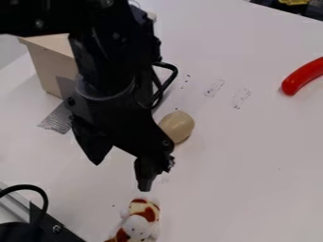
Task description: Open the drawer in the top of the table
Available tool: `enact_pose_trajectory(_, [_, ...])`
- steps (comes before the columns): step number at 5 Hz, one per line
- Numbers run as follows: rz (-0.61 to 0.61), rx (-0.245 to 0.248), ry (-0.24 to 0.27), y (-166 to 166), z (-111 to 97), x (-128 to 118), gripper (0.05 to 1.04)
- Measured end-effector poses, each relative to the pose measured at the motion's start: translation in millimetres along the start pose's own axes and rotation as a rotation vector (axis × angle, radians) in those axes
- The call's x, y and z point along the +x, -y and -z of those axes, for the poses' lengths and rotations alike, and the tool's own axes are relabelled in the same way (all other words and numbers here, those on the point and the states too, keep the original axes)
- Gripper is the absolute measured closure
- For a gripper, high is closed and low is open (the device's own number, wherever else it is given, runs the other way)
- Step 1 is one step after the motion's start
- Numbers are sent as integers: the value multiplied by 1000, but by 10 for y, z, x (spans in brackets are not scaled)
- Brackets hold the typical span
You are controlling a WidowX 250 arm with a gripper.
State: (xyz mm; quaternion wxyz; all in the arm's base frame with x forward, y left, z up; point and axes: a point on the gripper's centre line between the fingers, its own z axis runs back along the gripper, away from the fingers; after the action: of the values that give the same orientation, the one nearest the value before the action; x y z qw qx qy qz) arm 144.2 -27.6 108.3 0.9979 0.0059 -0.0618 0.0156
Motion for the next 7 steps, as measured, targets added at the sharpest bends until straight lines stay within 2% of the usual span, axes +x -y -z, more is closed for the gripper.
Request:
enact_pose_trajectory(1, [0,2,-14,-6,31,-36,83])
enact_pose_trajectory(3, [-12,14,-4,-92,258,666,83])
enact_pose_trajectory(4, [0,15,9,-122,398,1109,83])
enact_pose_trajectory(5, [27,-3,28,-63,510,1550,83])
enact_pose_trajectory(6, [46,13,31,-68,561,1763,83])
enact_pose_trajectory(7, [35,37,8,-173,622,1692,83])
